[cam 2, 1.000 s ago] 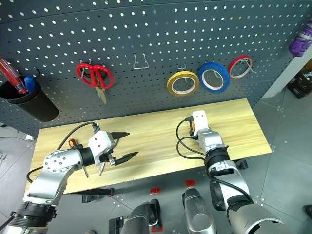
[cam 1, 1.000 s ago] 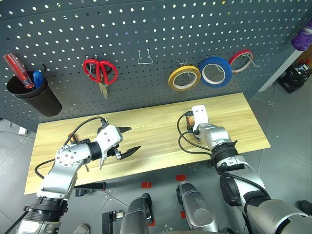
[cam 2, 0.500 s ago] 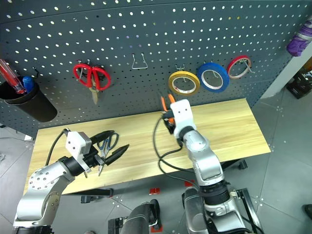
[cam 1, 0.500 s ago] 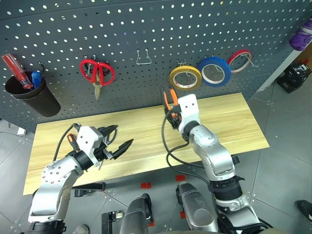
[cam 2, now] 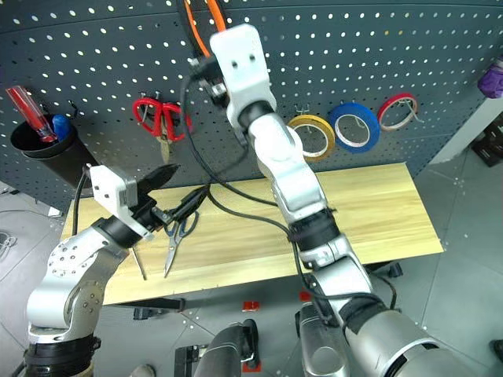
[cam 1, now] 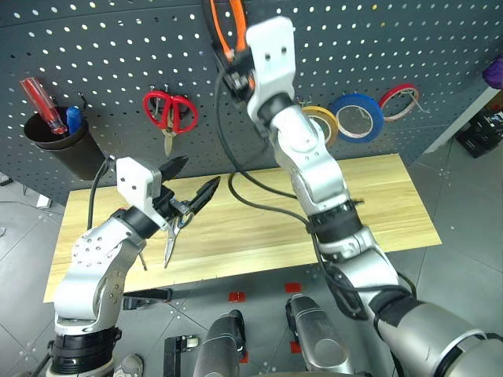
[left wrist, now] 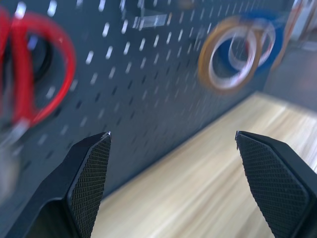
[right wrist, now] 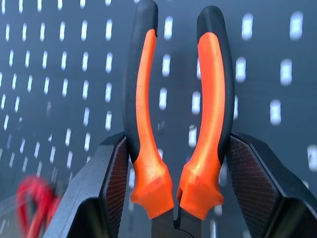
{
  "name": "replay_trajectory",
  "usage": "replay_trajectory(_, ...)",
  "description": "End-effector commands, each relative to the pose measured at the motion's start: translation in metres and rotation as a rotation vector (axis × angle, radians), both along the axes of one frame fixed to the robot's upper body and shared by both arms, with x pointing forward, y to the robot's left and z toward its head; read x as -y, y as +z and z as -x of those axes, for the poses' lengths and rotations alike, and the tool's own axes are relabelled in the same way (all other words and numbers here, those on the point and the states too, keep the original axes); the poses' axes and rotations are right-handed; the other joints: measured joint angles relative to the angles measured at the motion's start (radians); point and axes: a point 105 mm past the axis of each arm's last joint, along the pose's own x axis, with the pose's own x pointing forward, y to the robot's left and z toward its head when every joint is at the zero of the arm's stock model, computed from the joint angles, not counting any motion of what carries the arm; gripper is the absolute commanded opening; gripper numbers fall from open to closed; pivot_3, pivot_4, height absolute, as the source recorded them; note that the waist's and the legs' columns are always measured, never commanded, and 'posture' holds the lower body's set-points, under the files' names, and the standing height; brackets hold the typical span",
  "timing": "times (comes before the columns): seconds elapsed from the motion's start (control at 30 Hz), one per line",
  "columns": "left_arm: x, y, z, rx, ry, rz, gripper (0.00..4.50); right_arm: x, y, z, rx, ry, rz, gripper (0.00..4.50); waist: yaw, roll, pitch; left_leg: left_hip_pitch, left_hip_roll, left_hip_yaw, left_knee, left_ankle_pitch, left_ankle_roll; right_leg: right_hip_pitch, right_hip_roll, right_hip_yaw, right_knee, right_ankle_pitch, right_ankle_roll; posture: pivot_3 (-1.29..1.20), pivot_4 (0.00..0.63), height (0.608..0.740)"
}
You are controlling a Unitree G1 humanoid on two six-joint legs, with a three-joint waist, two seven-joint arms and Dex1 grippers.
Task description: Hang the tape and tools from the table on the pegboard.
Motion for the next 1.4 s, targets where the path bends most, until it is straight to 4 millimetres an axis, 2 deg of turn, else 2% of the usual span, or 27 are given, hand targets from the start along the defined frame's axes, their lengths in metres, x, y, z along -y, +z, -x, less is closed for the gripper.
replay_trajectory(0.03, 0.009, 0.014, 0.003, 0.037, -0.016, 0.028, 4.25, -0.009, 0.027, 0.008, 0.101, 0.036, -0.072, 2.65, 0.001, 0.000, 0.000, 0.000, 0.000, 0.001, 0.000, 0.000, 0.000, -0.001, 0.000, 0.000, 0.000, 0.000, 0.000, -0.20, 0.312, 0.740)
replay_trajectory(0.1, 0.011, 0.014, 0.002, 0.039, -0.013, 0.032, 4.25, -0.013, 0.025, 0.004, 0.113, 0.028, -0.071, 2.65, 0.003, 0.000, 0.000, 0.000, 0.000, 0.001, 0.000, 0.000, 0.000, -0.001, 0.000, 0.000, 0.001, 0.000, 0.000, -0.20, 0.312, 0.740)
replay_trajectory(0.23, 0.013, 0.016, -0.002, 0.054, -0.004, 0.041, 4.25, -0.017, 0.008, -0.004, 0.166, -0.026, -0.020, 2.65, 0.011, 0.000, 0.000, 0.000, 0.000, 0.002, 0.000, 0.000, 0.000, -0.002, 0.000, 0.001, 0.002, 0.000, 0.000, -0.18, 0.315, 0.740)
replay_trajectory(0.37, 0.016, 0.018, -0.006, 0.071, 0.003, 0.047, 4.25, -0.015, -0.013, -0.013, 0.203, -0.104, 0.036, 2.65, 0.024, -0.001, 0.001, 0.000, 0.000, 0.003, 0.000, 0.000, 0.000, -0.003, 0.000, 0.001, 0.002, 0.000, 0.000, -0.16, 0.318, 0.740)
replay_trajectory(0.47, 0.018, 0.019, -0.008, 0.081, 0.004, 0.051, 4.25, -0.012, -0.017, -0.018, 0.220, -0.149, 0.058, 2.65, 0.028, -0.001, 0.001, 0.000, 0.000, 0.005, 0.000, 0.002, -0.004, -0.004, 0.000, 0.001, 0.003, 0.000, 0.000, -0.16, 0.319, 0.740)
replay_trajectory(0.6, 0.018, 0.019, -0.008, 0.088, 0.008, 0.054, 4.25, -0.007, -0.017, -0.021, 0.218, -0.165, 0.048, 2.65, 0.034, -0.002, 0.002, 0.000, 0.001, 0.005, 0.000, 0.003, -0.004, -0.004, 0.000, 0.001, 0.004, 0.000, 0.000, -0.16, 0.320, 0.740)
replay_trajectory(0.77, 0.018, 0.021, -0.006, 0.096, 0.012, 0.074, 4.25, 0.001, 0.013, -0.015, 0.249, -0.147, -0.058, 2.65, 0.044, -0.003, 0.004, 0.000, 0.001, 0.005, 0.000, 0.002, -0.004, -0.005, 0.000, 0.001, 0.004, 0.000, -0.001, -0.16, 0.319, 0.740)
replay_trajectory(0.87, 0.019, 0.023, -0.008, 0.101, 0.017, 0.088, 4.25, 0.001, 0.016, -0.013, 0.272, -0.152, -0.055, 2.65, 0.056, -0.004, 0.005, 0.000, 0.001, 0.005, 0.000, 0.002, -0.004, -0.005, 0.000, 0.001, 0.004, 0.001, -0.002, -0.16, 0.320, 0.740)
replay_trajectory(1.07, 0.023, 0.029, -0.012, 0.111, 0.028, 0.114, 4.25, 0.003, -0.012, -0.027, 0.248, -0.221, 0.063, 2.65, 0.071, -0.004, 0.005, 0.000, 0.001, 0.004, 0.000, 0.002, -0.004, -0.005, 0.000, 0.000, 0.004, 0.001, -0.002, -0.15, 0.320, 0.740)
replay_trajectory(1.27, 0.027, 0.028, -0.013, 0.112, 0.029, 0.121, 4.25, 0.009, -0.051, -0.036, 0.237, -0.278, 0.209, 2.65, 0.077, -0.005, 0.006, -0.001, 0.002, 0.005, 0.000, 0.003, -0.005, -0.005, 0.001, 0.000, 0.004, 0.001, -0.003, -0.13, 0.320, 0.740)
replay_trajectory(1.33, 0.028, 0.028, -0.013, 0.114, 0.031, 0.119, 4.25, 0.014, -0.054, -0.038, 0.234, -0.292, 0.208, 2.65, 0.077, -0.005, 0.006, -0.001, 0.002, 0.005, 0.000, 0.003, -0.005, -0.005, 0.001, 0.000, 0.004, 0.001, -0.003, -0.13, 0.318, 0.740)
replay_trajectory(1.4, 0.028, 0.029, -0.013, 0.119, 0.036, 0.126, 4.25, 0.020, -0.045, -0.037, 0.246, -0.299, 0.171, 2.65, 0.077, -0.005, 0.006, -0.001, 0.002, 0.005, 0.000, 0.004, -0.007, -0.005, 0.001, 0.000, 0.004, 0.001, -0.003, -0.14, 0.319, 0.740)
